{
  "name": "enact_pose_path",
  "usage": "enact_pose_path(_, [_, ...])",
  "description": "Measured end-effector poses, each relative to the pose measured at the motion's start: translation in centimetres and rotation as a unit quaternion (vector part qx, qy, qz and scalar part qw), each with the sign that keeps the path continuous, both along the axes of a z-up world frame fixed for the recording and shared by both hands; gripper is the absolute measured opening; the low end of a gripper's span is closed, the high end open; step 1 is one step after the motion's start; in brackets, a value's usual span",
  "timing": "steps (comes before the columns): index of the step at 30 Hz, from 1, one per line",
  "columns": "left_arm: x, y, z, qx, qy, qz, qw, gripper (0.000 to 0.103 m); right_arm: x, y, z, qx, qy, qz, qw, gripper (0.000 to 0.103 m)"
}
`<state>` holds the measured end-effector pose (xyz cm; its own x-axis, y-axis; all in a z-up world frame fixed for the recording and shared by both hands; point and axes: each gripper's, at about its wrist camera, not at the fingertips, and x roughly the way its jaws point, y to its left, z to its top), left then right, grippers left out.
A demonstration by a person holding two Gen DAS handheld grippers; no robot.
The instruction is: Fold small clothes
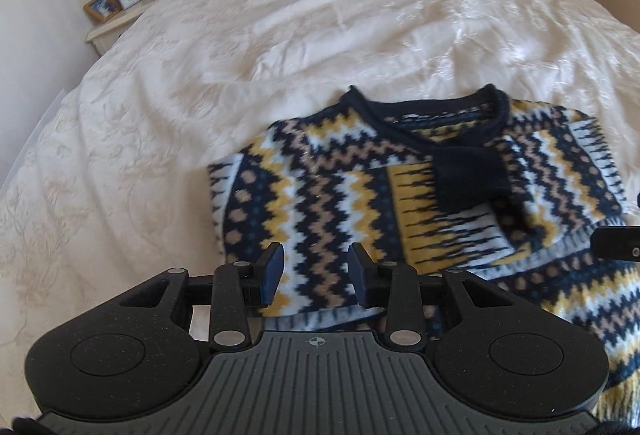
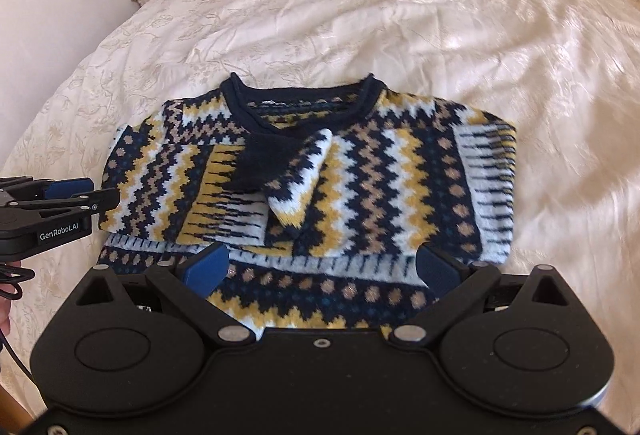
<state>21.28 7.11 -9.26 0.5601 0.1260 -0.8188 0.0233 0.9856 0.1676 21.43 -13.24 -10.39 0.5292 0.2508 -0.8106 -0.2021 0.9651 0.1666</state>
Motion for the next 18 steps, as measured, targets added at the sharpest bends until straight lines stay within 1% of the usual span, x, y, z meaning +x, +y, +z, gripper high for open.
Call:
enact_pose_path(3, [1.2, 2.3, -0.7, -0.004, 0.010, 0.027, 0.9996, 0.034, 1.5, 2.5, -0.4, -0.035, -0.017, 0.024, 0.999, 0.100])
enact_pose_path(6, [2.6, 3.6, -1.6, -0.007, 0.022, 0.041, 0.9989, 0.034, 3.0, 4.5, -1.4, -0.073, -0.026, 0.043, 0.996, 0.100])
enact_pose_path(10, [3.9, 4.8, -3.0, -0.013, 0.042, 0.056, 0.9975, 0.034, 4.7, 6.0, -3.4, -0.123, -0.019, 0.068, 0.990, 0.099])
enact_pose_path(12, [4.4, 5.1, -3.6, -0.019, 0.052, 0.063, 0.9965, 0.034, 5.5, 6.0, -4.4, -0.148, -0.013, 0.070, 0.986, 0.095])
enact_pose_path(14, [4.6, 5.4, -3.8, -0.025, 0.056, 0.069, 0.9957, 0.034, 6.1, 4.8, -4.8, -0.166, -0.009, 0.046, 0.985, 0.091])
enact_pose_path(15, [4.7, 5.5, -3.8, -0.027, 0.055, 0.071, 0.9956, 0.034, 6.4, 3.9, -4.8, -0.166, -0.007, 0.027, 0.986, 0.091])
enact_pose_path(18, [4.7, 5.7, -3.6, -0.033, 0.051, 0.076, 0.9953, 0.034, 6.7, -0.4, -4.9, -0.139, 0.012, -0.049, 0.989, 0.091])
